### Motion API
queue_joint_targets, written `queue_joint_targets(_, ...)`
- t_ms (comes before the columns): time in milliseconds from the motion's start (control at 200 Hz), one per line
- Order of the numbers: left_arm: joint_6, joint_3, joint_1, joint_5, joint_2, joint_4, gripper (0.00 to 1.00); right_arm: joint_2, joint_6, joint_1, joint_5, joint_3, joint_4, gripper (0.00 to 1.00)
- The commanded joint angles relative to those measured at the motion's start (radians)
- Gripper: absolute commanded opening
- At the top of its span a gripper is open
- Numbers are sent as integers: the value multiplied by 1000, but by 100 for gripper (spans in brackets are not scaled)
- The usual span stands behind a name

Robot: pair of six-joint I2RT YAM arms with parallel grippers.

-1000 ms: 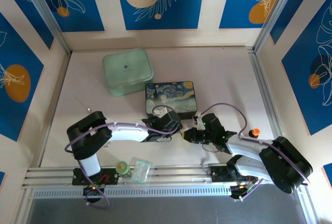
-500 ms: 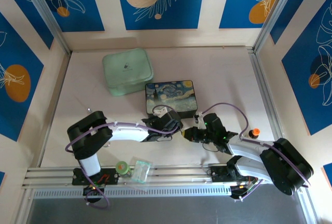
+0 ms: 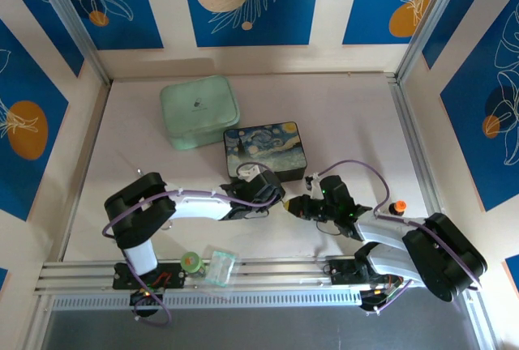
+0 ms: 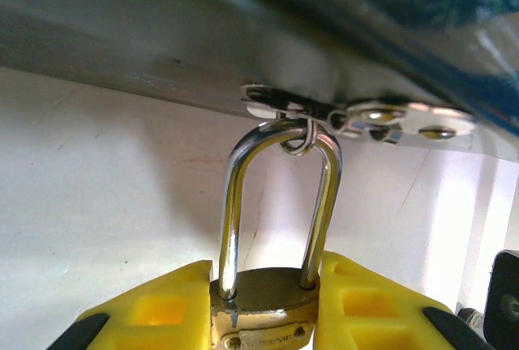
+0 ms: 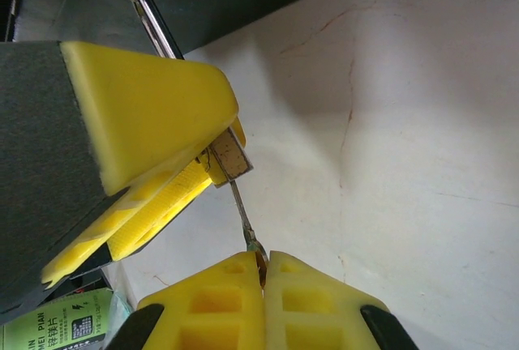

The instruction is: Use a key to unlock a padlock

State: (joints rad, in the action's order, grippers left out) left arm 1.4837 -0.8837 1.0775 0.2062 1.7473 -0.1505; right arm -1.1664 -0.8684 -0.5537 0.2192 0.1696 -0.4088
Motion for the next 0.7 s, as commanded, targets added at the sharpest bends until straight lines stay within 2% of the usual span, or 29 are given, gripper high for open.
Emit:
queue_joint_targets(0, 22, -12, 7, -59, 0, -26, 11, 8, -9, 10, 42, 8, -112, 1)
queue_joint_targets(190, 25, -12, 7, -54, 10, -36, 11, 2, -44, 27, 110, 6, -155, 0)
queue_joint_targets(360, 46, 3, 7, -50, 2, -69, 11, -1, -23, 42, 86, 4, -122, 0)
queue_joint_targets(695, 39, -15, 7, -96, -6, -81, 11, -121, -14, 76, 124, 10, -217, 0)
